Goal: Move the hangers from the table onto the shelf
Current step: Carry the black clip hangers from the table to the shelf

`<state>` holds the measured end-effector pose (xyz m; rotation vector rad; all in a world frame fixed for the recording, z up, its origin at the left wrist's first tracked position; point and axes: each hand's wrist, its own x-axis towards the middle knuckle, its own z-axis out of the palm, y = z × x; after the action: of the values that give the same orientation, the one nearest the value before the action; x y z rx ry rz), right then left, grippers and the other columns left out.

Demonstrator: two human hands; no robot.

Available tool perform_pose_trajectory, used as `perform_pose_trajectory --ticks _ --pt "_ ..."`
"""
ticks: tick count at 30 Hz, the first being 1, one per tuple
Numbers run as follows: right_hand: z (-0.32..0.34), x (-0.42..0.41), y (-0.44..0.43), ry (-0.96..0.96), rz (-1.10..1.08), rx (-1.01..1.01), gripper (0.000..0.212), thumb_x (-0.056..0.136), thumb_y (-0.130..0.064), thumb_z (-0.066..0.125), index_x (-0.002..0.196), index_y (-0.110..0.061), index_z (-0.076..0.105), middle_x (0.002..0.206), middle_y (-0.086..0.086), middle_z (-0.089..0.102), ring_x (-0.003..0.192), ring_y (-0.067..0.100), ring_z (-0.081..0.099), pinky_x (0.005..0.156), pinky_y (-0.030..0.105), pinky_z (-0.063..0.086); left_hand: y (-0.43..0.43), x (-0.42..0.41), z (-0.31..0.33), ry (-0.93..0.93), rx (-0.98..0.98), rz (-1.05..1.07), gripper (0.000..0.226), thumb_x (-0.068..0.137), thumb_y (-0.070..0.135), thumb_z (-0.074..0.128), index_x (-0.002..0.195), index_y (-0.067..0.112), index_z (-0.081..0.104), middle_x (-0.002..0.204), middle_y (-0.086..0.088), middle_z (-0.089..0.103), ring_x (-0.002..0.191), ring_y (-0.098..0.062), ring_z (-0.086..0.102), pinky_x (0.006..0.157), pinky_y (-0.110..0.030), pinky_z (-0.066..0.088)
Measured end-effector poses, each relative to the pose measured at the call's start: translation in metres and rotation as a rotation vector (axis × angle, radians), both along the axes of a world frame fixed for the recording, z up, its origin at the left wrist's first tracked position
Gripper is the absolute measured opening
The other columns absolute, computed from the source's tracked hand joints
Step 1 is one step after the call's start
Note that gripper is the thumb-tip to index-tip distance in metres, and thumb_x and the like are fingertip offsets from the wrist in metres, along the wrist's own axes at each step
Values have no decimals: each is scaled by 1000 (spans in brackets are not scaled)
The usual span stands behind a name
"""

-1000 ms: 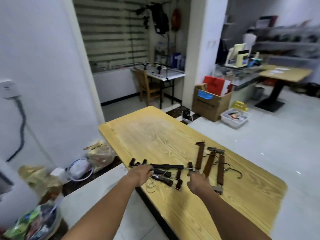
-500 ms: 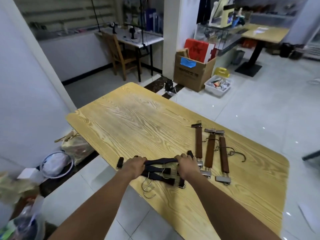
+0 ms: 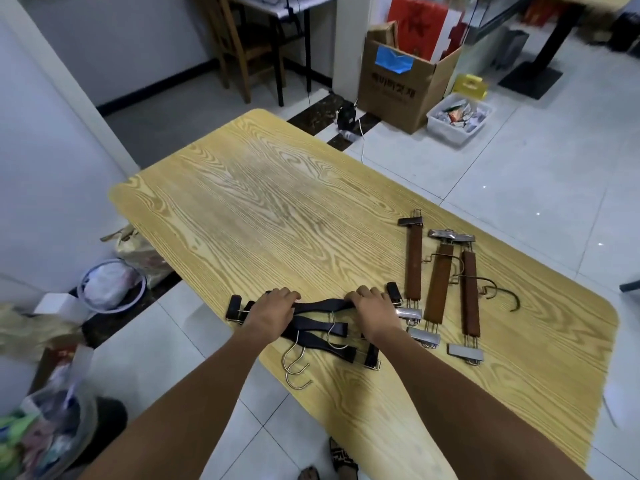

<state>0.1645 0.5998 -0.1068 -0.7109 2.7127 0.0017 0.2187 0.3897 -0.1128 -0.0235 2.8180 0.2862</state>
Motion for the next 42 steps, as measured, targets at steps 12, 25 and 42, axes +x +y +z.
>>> perform_pose_trajectory --ticks 12,25,42 --pt "-14 -21 -14 98 121 103 46 81 0 59 124 -14 51 121 6 57 117 28 48 98 36 37 -6 -17 -6 41 54 61 39 101 16 35 139 19 40 134 0 48 126 -19 42 103 -29 33" --pt "-25 -19 -2 -66 177 -28 38 98 -38 44 132 -19 46 128 3 54 119 25 50 99 36 35 8 -20 -7 4 117 35 40 100 14 35 139 20 41 133 -1 49 125 -19 41 105 -29 32" --pt "25 -51 -7 150 198 -43 44 88 5 45 128 -11 48 119 7 57 106 27 57 87 33 42 4 -46 29 84 154 41 44 95 4 40 137 17 43 133 -3 51 124 -21 43 103 -28 32"
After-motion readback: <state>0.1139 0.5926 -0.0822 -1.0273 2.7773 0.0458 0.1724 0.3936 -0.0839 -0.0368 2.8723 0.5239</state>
